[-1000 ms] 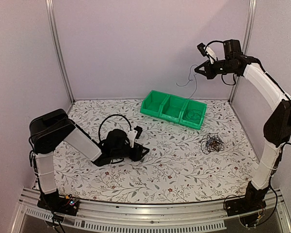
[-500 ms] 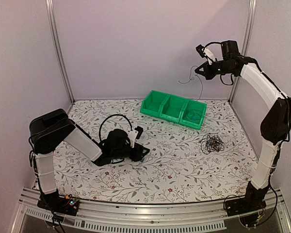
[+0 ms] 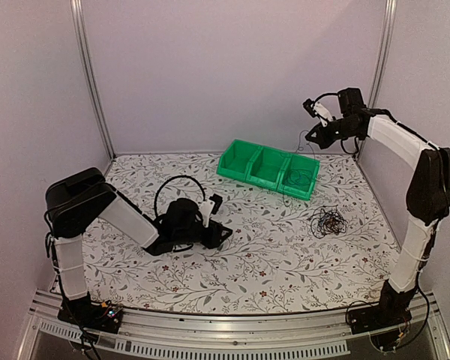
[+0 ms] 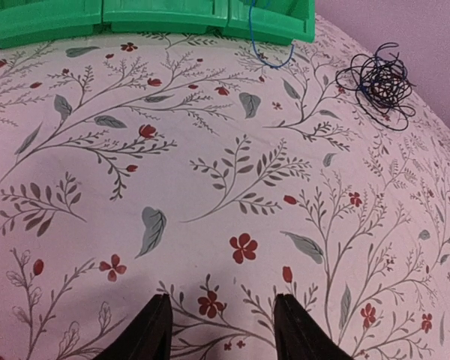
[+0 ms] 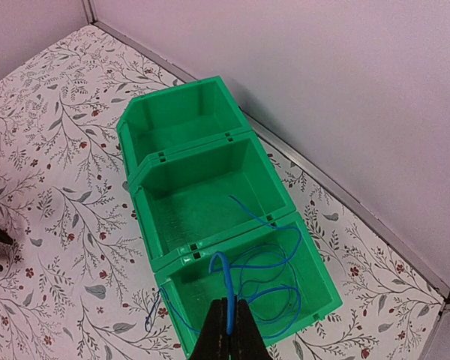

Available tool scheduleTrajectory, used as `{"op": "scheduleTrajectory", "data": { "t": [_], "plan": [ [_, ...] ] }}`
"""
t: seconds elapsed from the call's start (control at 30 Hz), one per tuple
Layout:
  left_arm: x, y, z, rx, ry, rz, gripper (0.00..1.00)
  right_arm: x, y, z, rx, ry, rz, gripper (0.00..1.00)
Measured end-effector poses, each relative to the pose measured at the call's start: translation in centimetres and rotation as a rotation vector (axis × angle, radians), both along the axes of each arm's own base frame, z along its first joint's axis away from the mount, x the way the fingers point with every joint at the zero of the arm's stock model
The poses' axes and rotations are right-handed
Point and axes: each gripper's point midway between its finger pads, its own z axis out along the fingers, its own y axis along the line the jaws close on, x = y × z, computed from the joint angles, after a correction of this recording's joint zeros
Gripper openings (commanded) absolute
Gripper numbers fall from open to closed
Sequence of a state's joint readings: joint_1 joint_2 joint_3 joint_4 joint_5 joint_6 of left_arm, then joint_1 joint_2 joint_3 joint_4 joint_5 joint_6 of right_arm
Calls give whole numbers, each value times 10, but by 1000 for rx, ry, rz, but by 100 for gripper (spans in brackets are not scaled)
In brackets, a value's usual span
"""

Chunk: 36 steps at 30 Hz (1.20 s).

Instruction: Untangle the cables

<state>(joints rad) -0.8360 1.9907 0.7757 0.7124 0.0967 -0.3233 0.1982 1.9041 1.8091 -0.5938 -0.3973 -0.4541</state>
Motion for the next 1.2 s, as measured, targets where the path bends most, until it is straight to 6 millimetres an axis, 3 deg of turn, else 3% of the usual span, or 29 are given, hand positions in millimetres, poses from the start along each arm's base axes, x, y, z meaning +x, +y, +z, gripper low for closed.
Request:
{"op": "scheduleTrajectory", "data": {
  "t": [0.23,0.63,1.2],
  "plan": [
    [2,-2,3,-5,-3,0,46,-8,-14,-7,-9,-2,-22,0],
    [0,0,-2,13,12,0,46,-8,-20,-20,-30,10,-42,0],
    [4,-6,0,21,19,-2,46,-15,-27,-58,-70,116,-57,0]
  ]
}}
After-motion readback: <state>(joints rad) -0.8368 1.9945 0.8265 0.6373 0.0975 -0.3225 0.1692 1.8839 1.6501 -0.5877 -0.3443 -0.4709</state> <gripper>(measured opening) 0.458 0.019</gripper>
